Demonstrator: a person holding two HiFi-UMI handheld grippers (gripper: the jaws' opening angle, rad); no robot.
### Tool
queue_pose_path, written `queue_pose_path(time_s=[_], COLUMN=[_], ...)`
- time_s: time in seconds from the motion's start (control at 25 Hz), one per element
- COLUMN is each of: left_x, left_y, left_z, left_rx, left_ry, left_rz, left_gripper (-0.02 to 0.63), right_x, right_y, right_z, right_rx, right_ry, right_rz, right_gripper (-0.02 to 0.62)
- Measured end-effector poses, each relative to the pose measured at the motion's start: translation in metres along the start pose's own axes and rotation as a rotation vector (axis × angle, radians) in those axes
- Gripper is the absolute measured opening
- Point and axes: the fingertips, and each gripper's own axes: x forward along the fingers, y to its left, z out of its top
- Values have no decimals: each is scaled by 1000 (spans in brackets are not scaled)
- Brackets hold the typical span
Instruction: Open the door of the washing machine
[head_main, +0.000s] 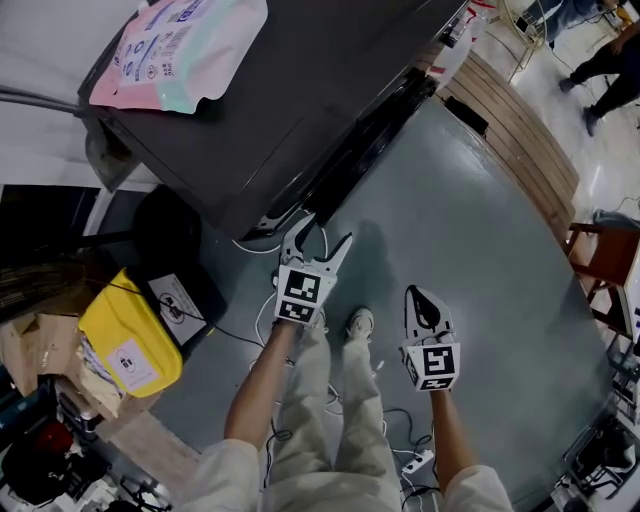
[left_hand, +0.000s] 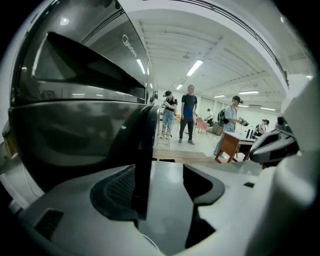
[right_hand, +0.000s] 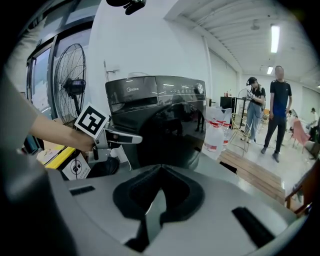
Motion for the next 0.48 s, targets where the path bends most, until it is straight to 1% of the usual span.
queue_pose_path(time_s=[0.2,0.32,0.4,0.48], left_x=[22,31,35,39], left_y=[8,8,8,9], left_z=[-5,-6,-6,-6], left_rx=[-3,11,18,26], left_ry=[10,17,16,16], left_rz=[14,10,11,21], left_gripper=[295,290,275,244], right_x=[6,9,10,12], right_y=[-5,-6,-6,-5], right_z=[-6,-7,-8,-10], right_rx=[2,1,2,3], right_ry=[5,3,1,2], right_rz=[9,15,18,21], right_gripper=[-1,-2,-2,-2])
